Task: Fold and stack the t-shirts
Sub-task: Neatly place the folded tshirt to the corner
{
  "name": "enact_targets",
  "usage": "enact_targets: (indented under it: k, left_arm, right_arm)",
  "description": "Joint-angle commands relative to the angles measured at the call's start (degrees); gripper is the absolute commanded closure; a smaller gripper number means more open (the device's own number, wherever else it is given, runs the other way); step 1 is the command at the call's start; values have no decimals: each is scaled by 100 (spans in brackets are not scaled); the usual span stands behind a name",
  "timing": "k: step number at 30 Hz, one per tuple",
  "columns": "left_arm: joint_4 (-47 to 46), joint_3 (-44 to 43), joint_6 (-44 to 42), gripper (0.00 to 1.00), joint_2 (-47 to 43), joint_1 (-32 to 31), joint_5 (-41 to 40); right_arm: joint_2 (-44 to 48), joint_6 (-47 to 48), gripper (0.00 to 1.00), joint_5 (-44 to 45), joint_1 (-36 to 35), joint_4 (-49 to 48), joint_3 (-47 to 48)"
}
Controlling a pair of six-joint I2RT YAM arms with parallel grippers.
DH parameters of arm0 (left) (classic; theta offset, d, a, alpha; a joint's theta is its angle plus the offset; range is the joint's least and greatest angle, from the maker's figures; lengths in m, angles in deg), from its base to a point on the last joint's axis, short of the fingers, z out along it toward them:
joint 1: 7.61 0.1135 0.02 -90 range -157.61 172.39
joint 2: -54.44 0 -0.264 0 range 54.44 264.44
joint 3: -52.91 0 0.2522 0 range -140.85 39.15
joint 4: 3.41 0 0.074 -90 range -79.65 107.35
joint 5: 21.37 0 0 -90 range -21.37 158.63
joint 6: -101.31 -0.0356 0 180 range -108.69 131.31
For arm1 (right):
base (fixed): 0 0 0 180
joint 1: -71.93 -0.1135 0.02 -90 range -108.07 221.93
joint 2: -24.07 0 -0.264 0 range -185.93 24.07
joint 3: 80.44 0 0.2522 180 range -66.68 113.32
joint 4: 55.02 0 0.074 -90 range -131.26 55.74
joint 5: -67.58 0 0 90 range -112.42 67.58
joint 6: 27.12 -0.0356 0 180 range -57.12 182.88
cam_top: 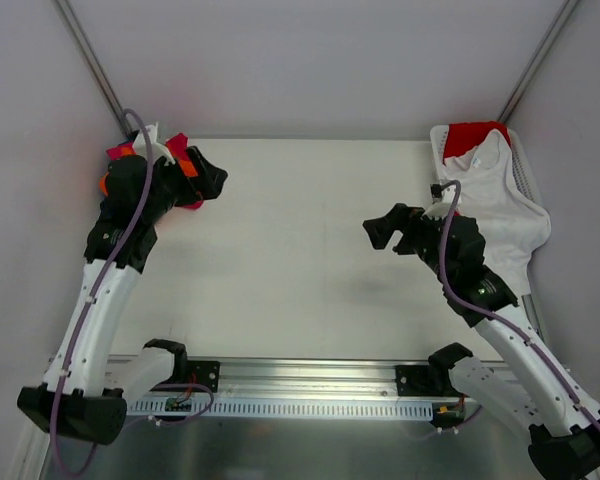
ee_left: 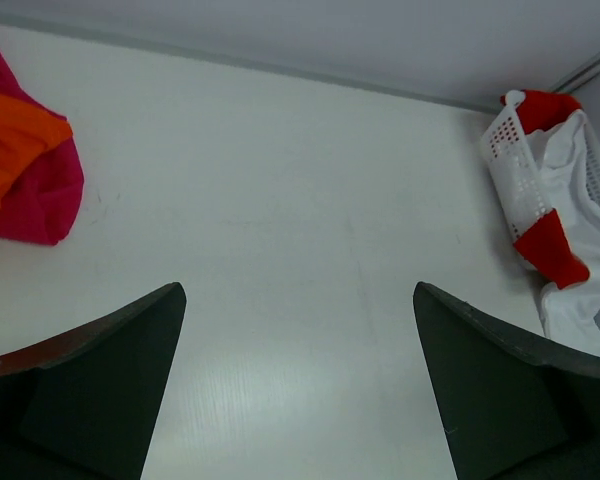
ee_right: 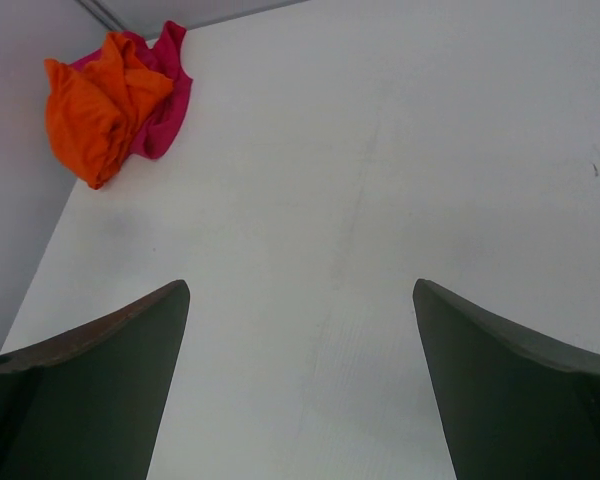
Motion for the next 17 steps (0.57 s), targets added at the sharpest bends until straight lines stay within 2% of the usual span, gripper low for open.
enact_targets:
  k: [1, 7, 14, 15, 17]
  left_arm:
    - [236, -76, -561, 1, -738, -10, 284]
    - [430, 178, -1265, 1, -1354, -10, 434]
    - [377, 626, -1319, 1, -1583, -10, 92]
    - [369, 740, -1292, 1, -1592, -10, -13]
    - [325, 925, -1240, 1, -1610, -10, -40]
  right_arm:
    - [332, 184, 1, -275, -211, 214, 341]
    - [465, 254, 1, -293, -623, 284, 543]
    - [359, 298, 1, -118, -808, 574, 640]
    - [333, 272, 1, 170, -852, 679, 683]
    - [96, 412, 1, 216, -879, 1126, 903]
